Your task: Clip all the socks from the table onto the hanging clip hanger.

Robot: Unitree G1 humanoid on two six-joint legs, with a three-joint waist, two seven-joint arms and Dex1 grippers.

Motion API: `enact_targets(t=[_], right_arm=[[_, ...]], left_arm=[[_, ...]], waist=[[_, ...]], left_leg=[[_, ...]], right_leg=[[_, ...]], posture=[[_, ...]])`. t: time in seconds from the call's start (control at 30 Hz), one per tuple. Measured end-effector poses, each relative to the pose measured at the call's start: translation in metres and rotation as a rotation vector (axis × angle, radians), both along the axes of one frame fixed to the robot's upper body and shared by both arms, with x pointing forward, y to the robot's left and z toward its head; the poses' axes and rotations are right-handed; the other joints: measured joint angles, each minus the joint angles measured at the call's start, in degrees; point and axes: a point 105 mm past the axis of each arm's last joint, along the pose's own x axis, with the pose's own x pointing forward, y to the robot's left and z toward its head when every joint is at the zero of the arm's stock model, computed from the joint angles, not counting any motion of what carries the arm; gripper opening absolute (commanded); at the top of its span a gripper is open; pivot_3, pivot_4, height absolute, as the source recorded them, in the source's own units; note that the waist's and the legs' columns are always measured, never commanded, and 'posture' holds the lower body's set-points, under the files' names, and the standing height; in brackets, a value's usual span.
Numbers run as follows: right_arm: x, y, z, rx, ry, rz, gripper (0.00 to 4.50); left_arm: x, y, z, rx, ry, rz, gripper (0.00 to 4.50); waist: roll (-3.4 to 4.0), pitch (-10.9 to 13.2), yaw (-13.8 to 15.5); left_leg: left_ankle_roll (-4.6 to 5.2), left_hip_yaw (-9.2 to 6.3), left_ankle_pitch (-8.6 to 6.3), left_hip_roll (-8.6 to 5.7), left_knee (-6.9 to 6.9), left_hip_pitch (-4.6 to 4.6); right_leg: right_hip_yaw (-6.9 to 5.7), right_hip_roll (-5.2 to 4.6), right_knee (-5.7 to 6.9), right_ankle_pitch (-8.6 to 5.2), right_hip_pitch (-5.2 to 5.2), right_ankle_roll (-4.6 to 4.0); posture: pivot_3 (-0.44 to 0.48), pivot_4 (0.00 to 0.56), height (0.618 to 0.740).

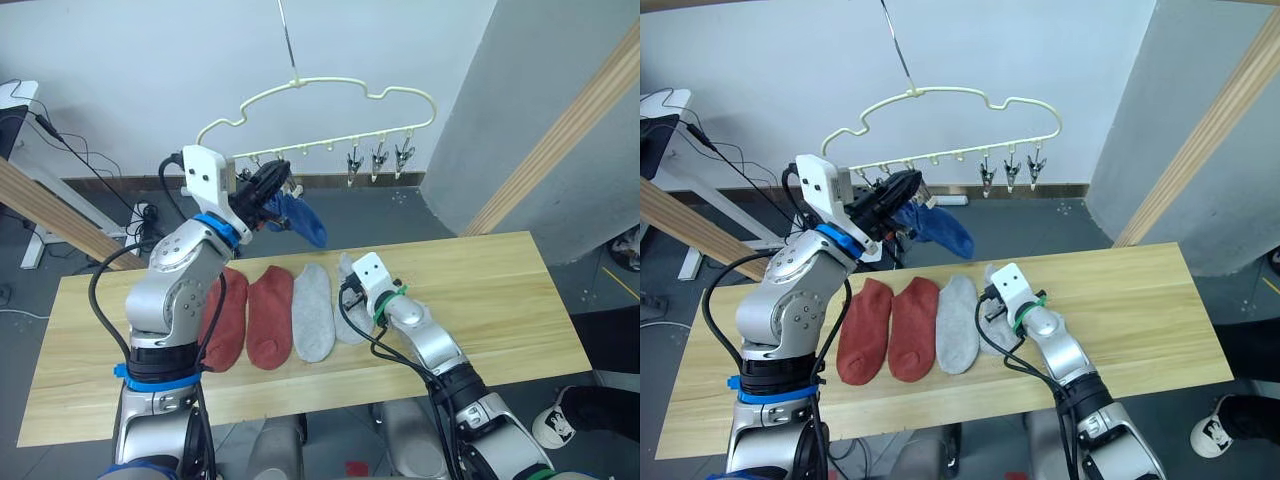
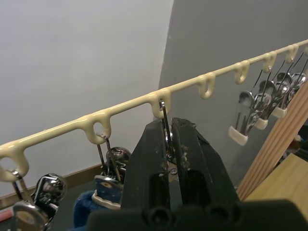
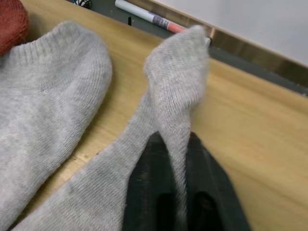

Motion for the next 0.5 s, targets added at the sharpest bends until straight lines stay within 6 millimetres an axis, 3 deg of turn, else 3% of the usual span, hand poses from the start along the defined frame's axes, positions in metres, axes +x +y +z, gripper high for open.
enact_targets(t=[0.17,0.3,0.43,0.5], right_arm=[[-0.004,0.006,0.028,-0.027,-0.113,0.092,0.03],[-0.013,0.029,0.055,-0.05,-0.216,0.24,0.03],[-0.013,0.049,0.09,-0.035,-0.333,0.306,0.03],[-0.013,0.055,0.098,-0.021,-0.354,0.314,0.03]], left_arm=[[-0.001,-0.002,0.0,-0.007,0.007,-0.012,0.0],[-0.001,-0.003,-0.001,-0.014,0.026,-0.027,0.0],[-0.002,-0.005,-0.002,-0.021,0.036,-0.04,0.0],[-0.002,-0.005,-0.001,-0.022,0.035,-0.043,0.0]], waist=[[0.01,0.01,-0.11],[0.01,0.01,-0.3],[0.01,0.01,-0.24],[0.01,0.01,-0.2]], left_leg=[[0.0,0.01,0.0,0.01,-0.02,-0.01],[0.0,0.02,0.0,0.02,-0.02,0.01],[0.0,0.0,0.0,0.02,-0.01,0.02],[-0.01,-0.01,0.0,0.02,-0.01,0.0]], right_leg=[[0.01,0.01,-0.02,0.0,-0.03,0.0],[0.02,0.02,0.02,0.0,-0.03,0.0],[0.0,0.01,0.03,0.0,-0.03,0.0],[0.0,0.01,0.0,0.0,-0.03,-0.01]], posture=[[-0.258,0.354,0.731],[-0.258,0.354,0.731],[-0.253,0.351,0.731],[-0.251,0.349,0.731]])
